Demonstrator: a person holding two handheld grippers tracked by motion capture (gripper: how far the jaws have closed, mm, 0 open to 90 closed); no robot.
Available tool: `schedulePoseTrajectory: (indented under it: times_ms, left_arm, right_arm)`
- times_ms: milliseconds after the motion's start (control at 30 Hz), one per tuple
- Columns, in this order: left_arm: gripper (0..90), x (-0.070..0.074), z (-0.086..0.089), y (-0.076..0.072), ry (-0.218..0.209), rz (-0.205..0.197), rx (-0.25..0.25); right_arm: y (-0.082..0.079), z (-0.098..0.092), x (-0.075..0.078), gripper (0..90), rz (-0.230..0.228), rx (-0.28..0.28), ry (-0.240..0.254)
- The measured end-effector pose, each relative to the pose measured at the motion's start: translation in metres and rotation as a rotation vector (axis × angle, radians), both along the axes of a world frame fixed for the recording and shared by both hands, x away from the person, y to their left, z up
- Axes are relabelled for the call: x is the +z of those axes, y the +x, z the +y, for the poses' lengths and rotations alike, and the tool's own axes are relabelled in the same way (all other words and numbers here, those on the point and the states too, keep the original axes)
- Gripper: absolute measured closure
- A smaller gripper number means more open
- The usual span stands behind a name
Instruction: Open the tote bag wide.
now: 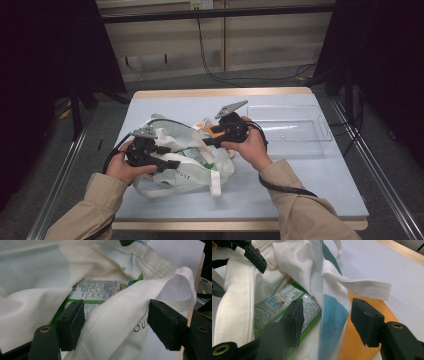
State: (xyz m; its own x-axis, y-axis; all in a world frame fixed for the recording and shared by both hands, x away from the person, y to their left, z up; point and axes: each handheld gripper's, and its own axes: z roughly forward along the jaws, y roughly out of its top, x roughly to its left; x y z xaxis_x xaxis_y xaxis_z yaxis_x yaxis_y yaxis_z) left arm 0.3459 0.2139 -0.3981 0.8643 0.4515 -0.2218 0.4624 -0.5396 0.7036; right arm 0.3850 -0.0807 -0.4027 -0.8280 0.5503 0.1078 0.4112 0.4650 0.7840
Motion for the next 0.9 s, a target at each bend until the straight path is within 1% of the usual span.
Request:
schedulePoseTrajectory:
  times_ms: [33,67,100,133,167,200,233,267,333,367,400,433,500,567,600,633,700,733,767,900]
  left_arm:
    - [35.1,0.0,0.0,-0.001,0.002,0.007,-0.004]
    - [38.9,0.0,0.001,-0.001,0.009,0.009,0.001]
    - [42.0,-0.001,0.002,-0.002,0.006,0.013,0.0]
    - [46.6,-0.001,0.003,-0.002,0.014,0.02,-0.003]
    - [48.9,-0.002,0.004,-0.002,0.005,0.026,-0.004]
    - [50.7,-0.002,0.005,-0.003,0.007,0.028,-0.003]
    - [53.3,-0.003,0.005,-0.003,0.01,0.036,-0.013]
    - [55.8,-0.003,0.006,-0.004,0.013,0.034,-0.019]
    - [58.3,-0.005,0.006,-0.005,0.002,0.04,-0.018]
    - [60.3,-0.005,0.007,-0.006,0.006,0.039,-0.022]
    - [61.7,-0.006,0.007,-0.007,-0.002,0.041,-0.016]
    - [63.6,-0.006,0.008,-0.007,0.001,0.041,-0.016]
    - [64.8,-0.008,0.009,-0.008,-0.01,0.048,-0.019]
    - [65.8,-0.009,0.01,-0.01,-0.007,0.046,-0.015]
    - [66.3,-0.01,0.01,-0.01,-0.008,0.041,-0.014]
    - [66.6,-0.01,0.01,-0.011,-0.009,0.041,-0.015]
    - [67.0,-0.01,0.01,-0.013,-0.014,0.039,-0.015]
    - [67.2,-0.01,0.01,-0.014,-0.01,0.037,-0.013]
    - [67.5,-0.01,0.011,-0.015,-0.013,0.037,-0.01]
    - [69.2,-0.011,0.013,-0.018,-0.014,0.04,-0.014]
  right_arm:
    - [0.0,0.001,-0.001,44.8,0.001,0.0,-0.001]
    - [0.001,0.002,-0.002,45.9,0.0,0.0,-0.007]
    - [0.001,0.004,-0.002,46.7,0.002,-0.01,-0.017]
    - [0.001,0.005,-0.003,48.8,0.005,-0.016,-0.025]
    - [0.002,0.006,-0.003,51.0,0.005,-0.019,-0.029]
    - [0.002,0.007,-0.004,53.5,0.003,-0.023,-0.026]
    - [0.003,0.008,-0.004,57.8,0.002,-0.034,-0.022]
    - [0.004,0.008,-0.005,62.2,0.004,-0.034,-0.016]
    - [0.007,0.007,-0.007,68.1,0.015,-0.046,-0.012]
    - [0.009,0.007,-0.007,70.3,0.016,-0.05,-0.019]
    - [0.01,0.006,-0.008,71.4,0.025,-0.051,-0.009]
    - [0.011,0.006,-0.008,73.6,0.032,-0.056,0.002]
    - [0.012,0.005,-0.008,77.8,0.033,-0.064,-0.003]
    - [0.012,0.003,-0.007,80.6,0.031,-0.066,-0.006]
    - [0.013,0.002,-0.007,82.1,0.038,-0.07,-0.005]
    - [0.014,0.001,-0.007,82.9,0.037,-0.071,-0.007]
    - [0.015,0.0,-0.008,83.8,0.051,-0.086,0.0]
    - [0.015,0.0,-0.008,84.5,0.053,-0.085,-0.001]
    - [0.016,0.0,-0.009,85.0,0.051,-0.092,-0.009]
    - [0.018,-0.001,-0.01,85.7,0.05,-0.101,-0.013]
